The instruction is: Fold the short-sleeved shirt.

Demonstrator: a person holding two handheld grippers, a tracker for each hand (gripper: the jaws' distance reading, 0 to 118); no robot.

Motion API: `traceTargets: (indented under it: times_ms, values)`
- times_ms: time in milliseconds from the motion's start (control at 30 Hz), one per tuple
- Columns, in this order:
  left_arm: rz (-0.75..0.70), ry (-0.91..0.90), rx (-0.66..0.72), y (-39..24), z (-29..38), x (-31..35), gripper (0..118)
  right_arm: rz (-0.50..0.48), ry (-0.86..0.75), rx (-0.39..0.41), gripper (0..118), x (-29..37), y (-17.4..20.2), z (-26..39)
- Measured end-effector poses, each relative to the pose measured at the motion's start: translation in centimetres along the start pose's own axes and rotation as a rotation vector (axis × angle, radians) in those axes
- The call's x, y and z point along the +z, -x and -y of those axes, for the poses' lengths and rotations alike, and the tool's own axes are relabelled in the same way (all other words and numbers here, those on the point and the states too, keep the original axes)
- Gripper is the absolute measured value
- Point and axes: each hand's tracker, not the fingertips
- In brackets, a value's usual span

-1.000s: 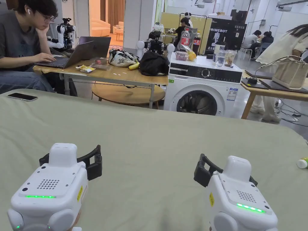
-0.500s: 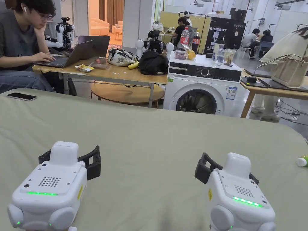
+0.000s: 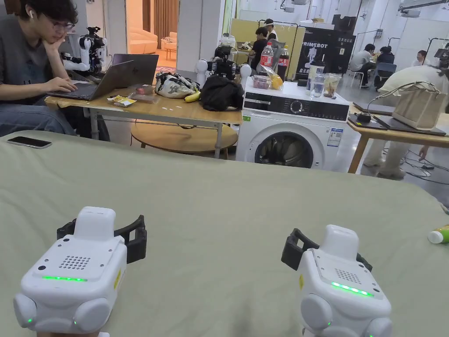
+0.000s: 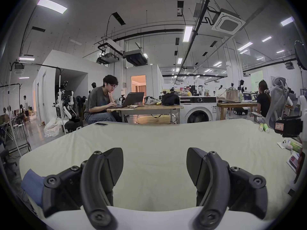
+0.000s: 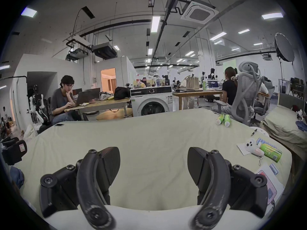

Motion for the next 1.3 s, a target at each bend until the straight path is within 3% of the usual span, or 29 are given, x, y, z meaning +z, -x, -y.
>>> traceTargets:
  times_ms: [733, 933, 1000, 1067, 1300]
  values:
    - [0.009, 0.038, -0.022, 0.0, 0.2, -0.6, 79, -0.002, 0.025, 0.089, 85, -0.6, 0.6, 0.3]
    - [0.013, 0.049, -0.029, -0.1, 0.4, -0.6, 79, -0.025, 0.052, 0.080, 85, -1.1, 0.1, 0.3]
    - [0.016, 0.052, -0.027, 0.0, 0.5, -0.6, 79, 0.041, 0.079, 0.085, 85, -1.3, 0.5, 0.1]
    - [0.017, 0.053, -0.025, 0.0, 0.7, -0.6, 79, -0.007, 0.098, 0.060, 86, -1.3, 0.2, 0.1]
    - [0.015, 0.065, -0.022, 0.2, 0.9, -0.7, 79, -0.042, 0.130, 0.108, 86, -1.6, 0.3, 0.6]
